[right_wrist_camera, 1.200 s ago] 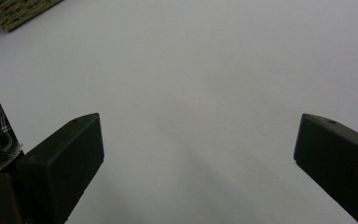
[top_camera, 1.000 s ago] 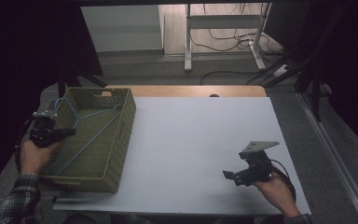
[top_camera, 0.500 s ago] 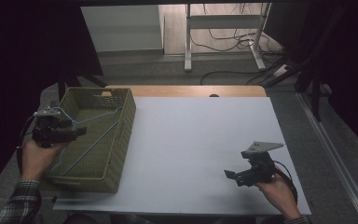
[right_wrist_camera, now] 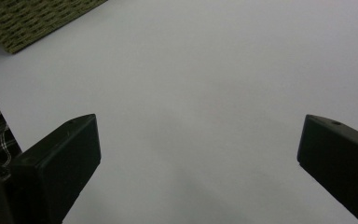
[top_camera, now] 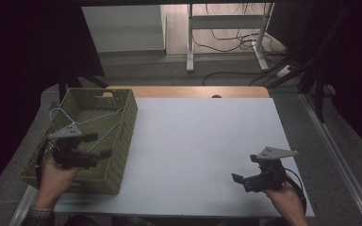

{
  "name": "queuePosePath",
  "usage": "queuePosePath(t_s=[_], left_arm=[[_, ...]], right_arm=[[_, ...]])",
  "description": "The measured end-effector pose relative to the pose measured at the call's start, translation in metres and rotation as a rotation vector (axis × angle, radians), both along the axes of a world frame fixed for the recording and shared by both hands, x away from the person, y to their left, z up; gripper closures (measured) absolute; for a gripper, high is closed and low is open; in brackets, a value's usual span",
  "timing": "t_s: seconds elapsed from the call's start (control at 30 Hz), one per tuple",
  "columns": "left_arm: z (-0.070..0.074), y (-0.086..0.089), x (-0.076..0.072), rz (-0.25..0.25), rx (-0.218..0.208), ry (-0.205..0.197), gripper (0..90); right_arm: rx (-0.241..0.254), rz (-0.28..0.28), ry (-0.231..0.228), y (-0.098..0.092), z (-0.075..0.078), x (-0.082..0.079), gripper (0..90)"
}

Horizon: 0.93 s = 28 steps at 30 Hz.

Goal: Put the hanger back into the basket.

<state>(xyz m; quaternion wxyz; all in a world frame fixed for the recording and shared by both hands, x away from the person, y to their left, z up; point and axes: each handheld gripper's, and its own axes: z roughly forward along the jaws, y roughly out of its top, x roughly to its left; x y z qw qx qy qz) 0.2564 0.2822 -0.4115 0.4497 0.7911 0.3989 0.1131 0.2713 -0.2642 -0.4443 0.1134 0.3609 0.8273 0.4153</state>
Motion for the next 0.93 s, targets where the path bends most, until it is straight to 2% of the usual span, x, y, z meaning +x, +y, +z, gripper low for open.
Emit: queuePosePath(t_s=[0.1, 0.23, 0.33, 0.37, 0.4, 0.47, 0.6, 0.73, 0.93], left_arm=[[-0.006, -0.012, -0.009, -0.023, -0.014, -0.008, 7.1], [-0.016, -0.025, -0.021, -0.016, -0.003, -0.029, 4.8], [-0.027, -0.033, -0.029, -0.027, 0.015, -0.021, 3.7], [-0.031, -0.035, -0.031, -0.024, 0.037, -0.02, 2.9], [-0.035, -0.038, -0.033, -0.016, 0.058, -0.027, 2.6], [-0.041, -0.041, -0.036, -0.008, 0.082, -0.07, 2.3], [-0.041, -0.042, -0.037, -0.002, 0.12, -0.092, 2.0], [-0.042, -0.039, -0.037, -0.004, 0.089, -0.085, 1.6], [-0.042, -0.041, -0.036, -0.006, 0.103, -0.087, 0.8]], right_arm=[[0.0, -0.002, -0.007, -0.001, 0.0, -0.005, 0.0], [-0.005, -0.005, -0.014, -0.002, 0.0, -0.011, 0.0], [-0.013, -0.004, -0.026, -0.002, -0.002, -0.015, 0.0], [-0.017, -0.002, -0.03, -0.003, -0.003, -0.016, 0.0], [-0.02, -0.003, -0.033, -0.003, -0.005, -0.017, 0.0], [-0.034, -0.005, -0.038, -0.002, -0.008, -0.018, 0.0], [-0.067, -0.003, -0.033, 0.0, -0.014, -0.017, 0.0], [-0.08, -0.002, -0.03, 0.0, -0.018, -0.016, 0.0], [-0.085, 0.0, -0.029, 0.001, -0.019, -0.016, 0.0]])
